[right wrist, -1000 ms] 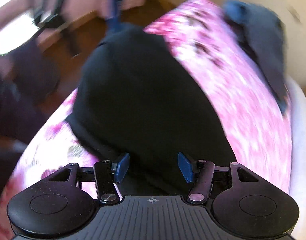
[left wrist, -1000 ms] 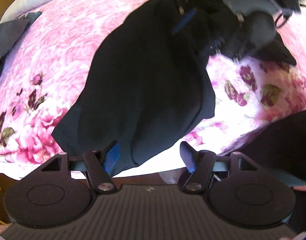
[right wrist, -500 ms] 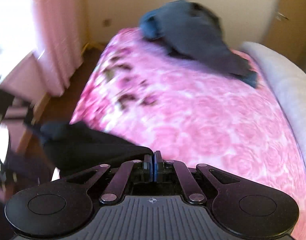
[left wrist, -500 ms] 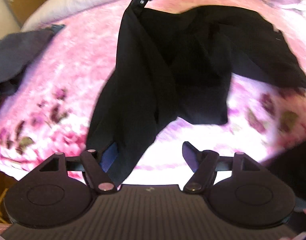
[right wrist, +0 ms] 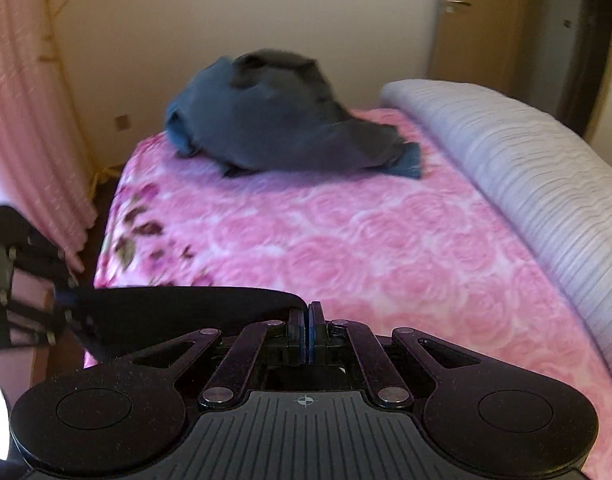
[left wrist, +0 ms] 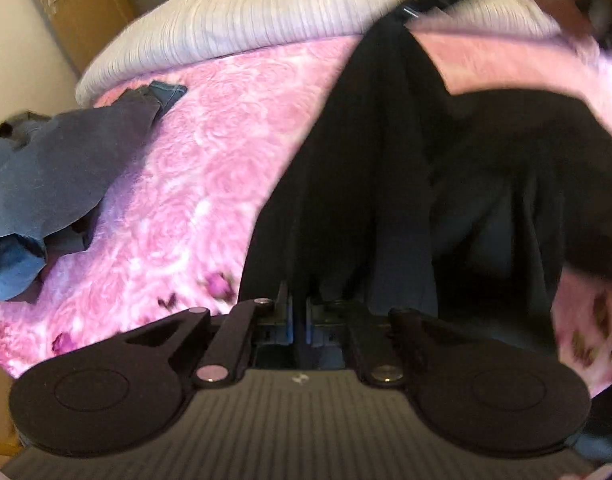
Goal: Fold clothes
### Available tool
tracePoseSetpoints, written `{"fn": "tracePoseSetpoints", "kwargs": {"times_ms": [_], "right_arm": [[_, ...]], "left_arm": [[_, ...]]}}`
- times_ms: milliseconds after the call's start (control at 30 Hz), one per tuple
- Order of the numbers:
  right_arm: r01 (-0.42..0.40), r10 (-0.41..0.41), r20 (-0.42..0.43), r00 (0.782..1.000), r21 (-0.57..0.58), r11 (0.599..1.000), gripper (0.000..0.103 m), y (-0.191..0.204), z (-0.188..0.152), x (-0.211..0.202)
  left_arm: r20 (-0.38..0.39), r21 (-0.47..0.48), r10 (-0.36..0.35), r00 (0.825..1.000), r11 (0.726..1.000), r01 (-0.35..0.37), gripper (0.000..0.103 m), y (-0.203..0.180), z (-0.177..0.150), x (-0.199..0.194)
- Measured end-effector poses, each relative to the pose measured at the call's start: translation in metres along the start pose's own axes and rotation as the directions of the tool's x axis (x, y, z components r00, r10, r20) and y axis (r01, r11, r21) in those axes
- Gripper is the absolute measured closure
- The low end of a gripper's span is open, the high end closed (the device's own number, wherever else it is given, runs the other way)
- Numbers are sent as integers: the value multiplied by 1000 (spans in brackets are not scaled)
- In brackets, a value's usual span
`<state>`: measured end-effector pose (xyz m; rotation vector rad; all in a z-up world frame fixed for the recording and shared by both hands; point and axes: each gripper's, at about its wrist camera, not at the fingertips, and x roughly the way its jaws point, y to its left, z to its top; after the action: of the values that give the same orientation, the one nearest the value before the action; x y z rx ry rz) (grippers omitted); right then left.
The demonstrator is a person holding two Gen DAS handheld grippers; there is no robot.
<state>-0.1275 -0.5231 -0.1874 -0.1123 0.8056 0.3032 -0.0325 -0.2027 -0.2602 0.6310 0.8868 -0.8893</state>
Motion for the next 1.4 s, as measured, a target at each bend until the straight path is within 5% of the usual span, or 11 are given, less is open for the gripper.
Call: {"fn": "tracePoseSetpoints", "kwargs": {"times_ms": [200,333,467,533,633,733,867,967,1067,1233,1400], "right_arm": [[67,-67,-15,998,-16,998,103,-33,49,57],[157,-150,-89,985,86,984,102,-81,75,136],[271,-241,-166,956,188,944,63,-105,61,158],[278,-236,-185,954,250,928,49,-108,35,144],[360,-270,-285,920,340,869,47,-110,-27,108],[466,-301,-395,868,438,769,47,-112,-97,60],[632,-343,-539,769,563,533,46,-122,-203,-32],[687,-377,-576,725,641,342,45,-134,-268,-101],[697,-418,-576,702,674,243,45,-159,-323,-161],[643,-459,-492,740,718,266,40,-231,-394,-210],[513,-420,-356,835,778,362,39,-308,-443,-208]], "left_arm": [[21,-17,6,1000,1000,-5,93,134,77,47],[32,19,104,994,994,-104,67,183,123,86],[87,59,159,983,985,-164,53,187,121,98],[73,33,98,993,994,-101,51,177,109,105],[21,41,-9,1000,999,8,50,147,95,121],[-8,156,-85,996,984,85,50,100,93,141],[0,307,-184,983,936,175,49,34,114,156],[24,446,-238,971,872,202,46,-24,143,165],[43,553,-264,964,810,197,43,-83,173,176],[13,631,-261,965,751,195,43,-175,216,207],[-66,624,-253,965,745,238,43,-243,248,259]]}}
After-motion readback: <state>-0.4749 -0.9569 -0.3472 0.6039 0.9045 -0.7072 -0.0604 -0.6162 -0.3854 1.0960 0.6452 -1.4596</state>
